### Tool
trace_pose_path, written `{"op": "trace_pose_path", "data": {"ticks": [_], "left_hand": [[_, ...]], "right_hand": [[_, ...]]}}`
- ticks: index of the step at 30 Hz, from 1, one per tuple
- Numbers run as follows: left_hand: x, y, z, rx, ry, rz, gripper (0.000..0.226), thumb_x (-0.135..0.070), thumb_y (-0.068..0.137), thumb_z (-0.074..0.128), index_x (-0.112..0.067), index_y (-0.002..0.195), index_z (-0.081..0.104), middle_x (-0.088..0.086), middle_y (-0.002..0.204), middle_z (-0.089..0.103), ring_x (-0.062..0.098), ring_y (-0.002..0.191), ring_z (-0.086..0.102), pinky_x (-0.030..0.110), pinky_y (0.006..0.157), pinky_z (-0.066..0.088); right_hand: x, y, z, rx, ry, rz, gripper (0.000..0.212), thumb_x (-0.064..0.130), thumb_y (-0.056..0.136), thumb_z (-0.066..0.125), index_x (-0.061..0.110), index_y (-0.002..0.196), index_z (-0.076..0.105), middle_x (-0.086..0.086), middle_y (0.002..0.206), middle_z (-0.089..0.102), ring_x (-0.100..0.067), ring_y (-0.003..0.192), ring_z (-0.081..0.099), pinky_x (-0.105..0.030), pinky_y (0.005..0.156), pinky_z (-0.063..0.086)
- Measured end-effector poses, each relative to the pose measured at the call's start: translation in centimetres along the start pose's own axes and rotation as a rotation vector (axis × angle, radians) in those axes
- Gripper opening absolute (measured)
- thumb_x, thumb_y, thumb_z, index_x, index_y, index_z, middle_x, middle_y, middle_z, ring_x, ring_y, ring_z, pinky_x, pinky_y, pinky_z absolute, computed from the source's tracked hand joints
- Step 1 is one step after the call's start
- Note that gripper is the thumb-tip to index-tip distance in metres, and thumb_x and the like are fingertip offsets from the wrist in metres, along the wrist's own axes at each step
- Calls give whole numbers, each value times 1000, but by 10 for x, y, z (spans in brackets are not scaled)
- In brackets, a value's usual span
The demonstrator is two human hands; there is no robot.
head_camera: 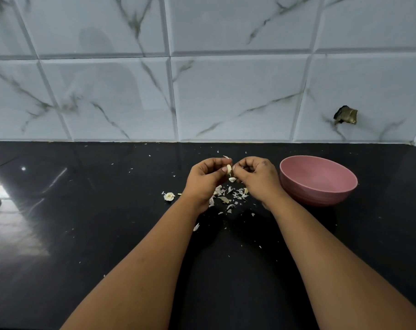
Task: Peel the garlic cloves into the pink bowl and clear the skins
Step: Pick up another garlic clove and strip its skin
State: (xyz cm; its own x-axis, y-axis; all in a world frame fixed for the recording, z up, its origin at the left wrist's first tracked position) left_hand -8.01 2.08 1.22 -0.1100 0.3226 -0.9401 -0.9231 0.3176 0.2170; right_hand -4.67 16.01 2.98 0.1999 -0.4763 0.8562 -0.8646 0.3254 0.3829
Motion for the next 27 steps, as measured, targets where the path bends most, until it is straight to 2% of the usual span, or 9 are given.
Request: {"op": "trace_pose_path", "data": {"ticks": [5, 8, 12, 15, 18, 20, 23, 27], "left_hand": [[2, 1, 0, 0, -48, -26, 22, 9, 94, 52, -5, 98, 69, 11, 102, 70, 18, 90, 67, 23, 79, 56], [1, 2, 0, -6, -16, -16, 21, 9, 94, 53, -3, 102, 69, 15, 114, 67, 22, 99, 64, 28, 89, 55], [1, 2, -3, -25, 53, 3, 20, 6, 93, 58, -7, 102, 69, 11, 112, 68, 21, 101, 64, 33, 96, 53], [3, 3, -8, -74, 104, 4, 16, 2, 91, 64, -6, 103, 70, 15, 116, 69, 22, 105, 64, 36, 101, 50], [5, 4, -9, -77, 122, 0, 15, -1, 91, 65, 2, 105, 69, 19, 108, 69, 22, 99, 64, 35, 99, 51], [5, 4, -8, -59, 123, 8, 14, -2, 91, 65, 4, 104, 68, 14, 96, 69, 18, 92, 64, 31, 94, 52], [5, 4, -5, -40, 108, 18, 9, -3, 90, 67, -1, 98, 70, 9, 88, 70, 15, 86, 64, 25, 85, 52], [4, 5, -3, -9, 86, 37, 7, -3, 88, 68, -5, 94, 72, 6, 88, 72, 12, 84, 67, 22, 81, 53]], "right_hand": [[0, 0, 5, 7, 22, 9, 13, 24, 85, 68, 18, 73, 70, -1, 65, 69, -6, 57, 61, -19, 55, 48], [-1, 0, 2, 7, 61, 22, 12, 21, 85, 70, 18, 73, 71, -3, 67, 71, -8, 58, 63, -25, 60, 53], [-1, -1, 1, 7, 74, 29, 11, 19, 85, 70, 18, 73, 72, -5, 67, 71, -12, 61, 65, -30, 64, 55], [-1, -1, 2, 24, 72, 33, 9, 17, 85, 70, 14, 77, 73, -7, 70, 72, -14, 63, 66, -33, 67, 56], [-2, -1, 1, 21, 86, 46, 9, 18, 85, 71, 16, 76, 73, -5, 69, 72, -9, 60, 66, -28, 63, 54], [-3, -1, 0, 6, 87, 52, 10, 18, 84, 71, 17, 74, 73, -3, 67, 71, -7, 59, 66, -26, 62, 54], [-2, -2, -5, -40, 109, 48, 12, 18, 81, 70, 19, 70, 73, 0, 62, 70, -6, 56, 65, -22, 57, 54], [-1, -2, -7, -44, 170, 45, 10, 19, 81, 73, 19, 71, 74, 2, 60, 70, -5, 54, 65, -14, 51, 46]]}}
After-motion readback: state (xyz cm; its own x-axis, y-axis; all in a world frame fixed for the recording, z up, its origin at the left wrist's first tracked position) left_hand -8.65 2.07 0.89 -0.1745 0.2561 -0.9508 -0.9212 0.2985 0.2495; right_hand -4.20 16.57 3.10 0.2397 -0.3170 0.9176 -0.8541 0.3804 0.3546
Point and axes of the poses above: each hand's wrist, its own y-axis towards the middle knuckle, its own z-axis out of the palm, x = y × z, the point moved 8 cm from there along y, towards the middle knuckle
